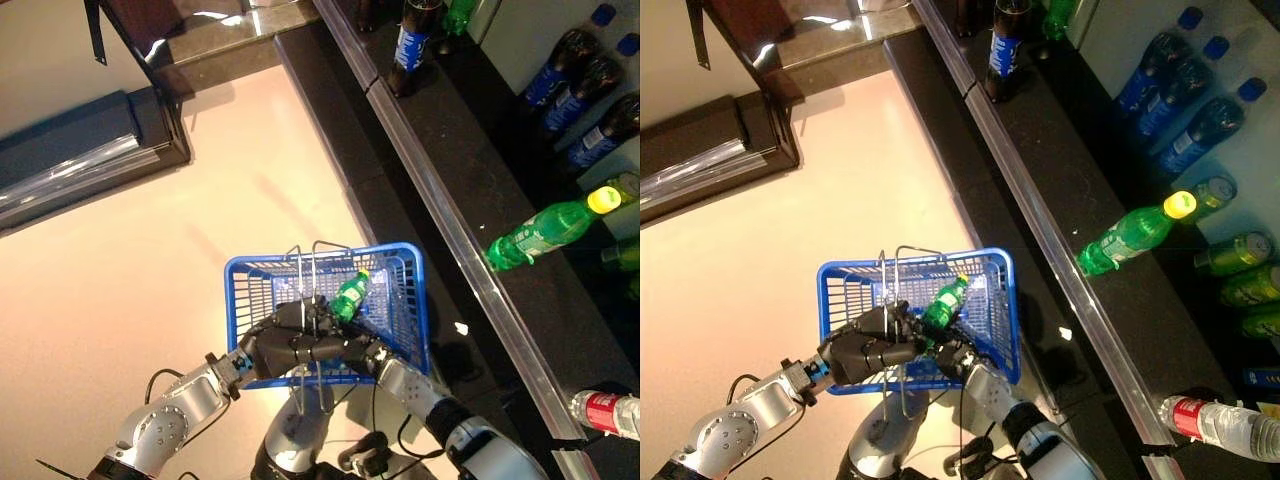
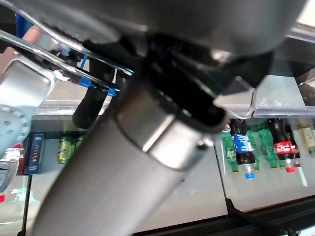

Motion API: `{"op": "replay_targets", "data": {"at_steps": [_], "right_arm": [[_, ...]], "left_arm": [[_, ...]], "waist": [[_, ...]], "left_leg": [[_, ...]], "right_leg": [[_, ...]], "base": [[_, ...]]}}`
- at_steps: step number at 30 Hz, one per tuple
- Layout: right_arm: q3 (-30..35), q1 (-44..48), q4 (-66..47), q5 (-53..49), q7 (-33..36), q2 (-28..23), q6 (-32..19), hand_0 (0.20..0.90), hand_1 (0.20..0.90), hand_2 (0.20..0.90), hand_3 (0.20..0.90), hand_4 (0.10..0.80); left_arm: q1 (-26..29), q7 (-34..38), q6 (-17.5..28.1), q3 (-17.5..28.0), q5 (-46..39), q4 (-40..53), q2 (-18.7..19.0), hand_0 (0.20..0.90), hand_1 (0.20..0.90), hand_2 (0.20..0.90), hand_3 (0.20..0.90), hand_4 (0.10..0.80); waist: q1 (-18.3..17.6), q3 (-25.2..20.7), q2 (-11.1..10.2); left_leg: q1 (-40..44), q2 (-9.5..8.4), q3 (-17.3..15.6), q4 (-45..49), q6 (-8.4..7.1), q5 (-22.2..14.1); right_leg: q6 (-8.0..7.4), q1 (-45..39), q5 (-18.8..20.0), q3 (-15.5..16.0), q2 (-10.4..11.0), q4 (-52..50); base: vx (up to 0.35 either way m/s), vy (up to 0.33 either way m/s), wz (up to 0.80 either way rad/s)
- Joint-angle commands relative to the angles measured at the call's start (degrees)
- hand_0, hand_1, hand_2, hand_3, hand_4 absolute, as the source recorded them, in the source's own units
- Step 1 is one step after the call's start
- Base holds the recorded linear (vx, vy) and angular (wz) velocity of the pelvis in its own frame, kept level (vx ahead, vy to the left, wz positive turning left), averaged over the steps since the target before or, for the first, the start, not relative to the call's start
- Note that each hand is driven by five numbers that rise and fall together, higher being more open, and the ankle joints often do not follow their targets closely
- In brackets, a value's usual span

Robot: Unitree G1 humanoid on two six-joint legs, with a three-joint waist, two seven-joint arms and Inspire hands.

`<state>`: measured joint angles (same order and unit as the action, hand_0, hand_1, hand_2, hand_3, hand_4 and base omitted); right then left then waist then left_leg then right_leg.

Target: Pick up the drink and place into the basket.

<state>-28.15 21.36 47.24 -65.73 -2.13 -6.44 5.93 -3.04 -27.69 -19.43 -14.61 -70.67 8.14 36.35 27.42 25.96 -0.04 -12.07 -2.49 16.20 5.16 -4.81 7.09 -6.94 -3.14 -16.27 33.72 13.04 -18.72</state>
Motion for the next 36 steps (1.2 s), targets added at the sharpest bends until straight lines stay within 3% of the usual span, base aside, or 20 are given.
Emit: {"op": "replay_targets", "data": {"at_steps": [1, 8, 18, 29, 36], "right_arm": [[-1.8, -0.5, -9.3, 0.7, -4.8, -0.4, -3.5, 0.9, 0.9, 0.9, 0.9, 0.8], [-0.5, -13.3, -26.7, 3.7, -11.8, -5.7, -7.3, 0.9, 0.9, 0.9, 0.9, 0.8], [4.5, -21.5, -35.7, 5.9, -16.9, -8.9, -7.7, 0.9, 0.9, 0.9, 0.9, 0.8], [5.5, -26.3, -43.1, 8.5, -19.9, -10.4, -6.0, 0.9, 0.9, 0.9, 0.9, 0.8], [7.2, -31.8, -45.4, 9.7, -24.4, -12.4, -3.9, 0.9, 0.9, 0.9, 0.9, 0.8]], "left_arm": [[4.1, -11.4, 6.6, 6.1, -11.4, 25.7, -8.9, 0.3, 0.3, 0.3, 0.2, 0.1], [-0.8, -14.9, 8.7, 9.7, -11.0, 23.6, -10.0, 0.3, 0.3, 0.3, 0.2, 0.1], [-4.2, -15.0, 10.8, 13.1, -11.6, 21.7, -10.6, 0.3, 0.3, 0.3, 0.2, 0.1], [-7.4, -6.9, 11.3, 14.9, -10.0, 15.4, -13.5, 0.3, 0.3, 0.3, 0.2, 0.1], [-11.3, -3.2, 15.0, 16.8, -4.4, 6.3, -15.5, 0.3, 0.3, 0.3, 0.2, 0.1]], "waist": [[-2.3, -2.9, 1.7], [-5.0, -3.2, -0.6], [-8.0, -4.3, -3.1], [-10.1, -8.2, -5.2], [-12.6, -12.8, -5.5]], "left_leg": [[1.4, 0.4, -4.8, 2.9, 2.75, -4.2], [1.6, 1.64, -6.7, 2.2, 2.69, -4.5], [2.7, 3.25, -8.7, 2.0, 2.3, -5.2], [6.9, 4.41, -10.0, 0.4, 1.59, -5.6], [10.7, 5.41, -12.4, -2.6, 1.27, -5.4]], "right_leg": [[1.0, 3.8, 14.1, -3.5, 0.3, 5.4], [0.44, 4.2, 14.6, -4.9, -0.4, 6.6], [0.36, 3.9, 14.8, -6.7, -1.7, 7.7], [-0.09, 1.1, 15.1, -9.2, -3.5, 10.4], [-0.72, -0.7, 15.5, -11.8, -4.0, 12.8]], "base": [[0.0, 0.0, 0.0], [-0.02, -0.016, -0.09], [-0.006, -0.033, -0.11], [0.031, -0.026, -0.06], [0.055, 0.023, -0.08]]}}
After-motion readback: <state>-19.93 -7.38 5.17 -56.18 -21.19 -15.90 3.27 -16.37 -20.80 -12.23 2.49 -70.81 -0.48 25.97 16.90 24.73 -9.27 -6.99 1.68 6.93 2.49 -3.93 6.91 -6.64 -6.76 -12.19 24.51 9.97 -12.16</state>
